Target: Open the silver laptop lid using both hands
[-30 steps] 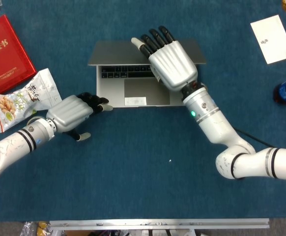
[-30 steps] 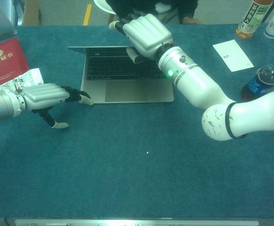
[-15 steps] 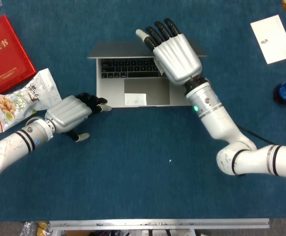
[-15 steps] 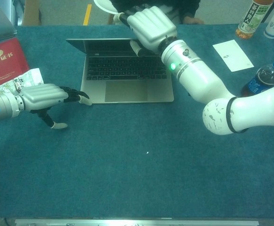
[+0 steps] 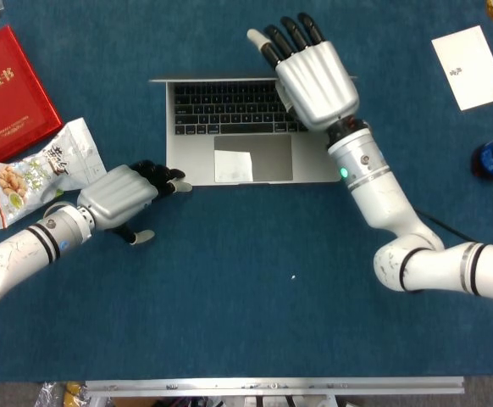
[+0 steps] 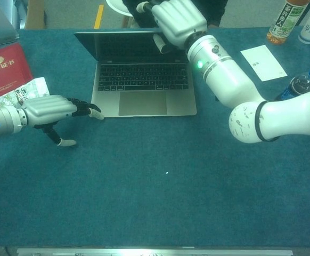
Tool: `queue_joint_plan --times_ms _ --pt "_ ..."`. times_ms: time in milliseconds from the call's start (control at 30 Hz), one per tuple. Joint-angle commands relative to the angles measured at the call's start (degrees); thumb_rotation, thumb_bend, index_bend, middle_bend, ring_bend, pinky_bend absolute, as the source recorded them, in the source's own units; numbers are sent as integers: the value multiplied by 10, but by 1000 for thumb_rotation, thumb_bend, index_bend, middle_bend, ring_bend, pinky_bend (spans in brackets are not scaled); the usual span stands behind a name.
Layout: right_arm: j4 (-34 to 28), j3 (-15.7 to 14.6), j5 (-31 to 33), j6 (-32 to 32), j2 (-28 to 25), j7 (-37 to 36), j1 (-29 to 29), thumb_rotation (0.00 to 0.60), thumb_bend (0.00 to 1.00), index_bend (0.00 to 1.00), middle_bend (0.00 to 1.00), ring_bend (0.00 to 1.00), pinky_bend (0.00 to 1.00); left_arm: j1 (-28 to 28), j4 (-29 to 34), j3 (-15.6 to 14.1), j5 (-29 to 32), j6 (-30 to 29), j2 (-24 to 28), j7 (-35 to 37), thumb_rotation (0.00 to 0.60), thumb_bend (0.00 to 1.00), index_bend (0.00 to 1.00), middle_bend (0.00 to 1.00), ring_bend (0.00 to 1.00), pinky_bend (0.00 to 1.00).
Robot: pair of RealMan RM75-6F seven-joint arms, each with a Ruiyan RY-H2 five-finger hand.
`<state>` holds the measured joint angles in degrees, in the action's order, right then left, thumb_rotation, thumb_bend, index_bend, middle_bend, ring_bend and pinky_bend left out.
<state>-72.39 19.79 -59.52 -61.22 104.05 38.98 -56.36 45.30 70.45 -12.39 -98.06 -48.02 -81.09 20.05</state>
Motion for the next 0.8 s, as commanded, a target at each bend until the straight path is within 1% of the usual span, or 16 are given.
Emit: queue_joint_plan --times_ms 33,600,800 --pt "5 3 2 -1 -1 -1 -2 600 506 156 196 127 129 0 0 0 0 0 0 0 525 297 123 104 90 92" --pt "41 23 27 3 -9 -11 -13 600 506 156 196 127 129 0 0 -2 2 0 0 -1 517 298 123 105 90 92" --pt "70 33 38 9 -7 -19 -20 600 505 156 196 127 129 -1 1 -2 2 -1 1 -3 514 298 123 105 90 92"
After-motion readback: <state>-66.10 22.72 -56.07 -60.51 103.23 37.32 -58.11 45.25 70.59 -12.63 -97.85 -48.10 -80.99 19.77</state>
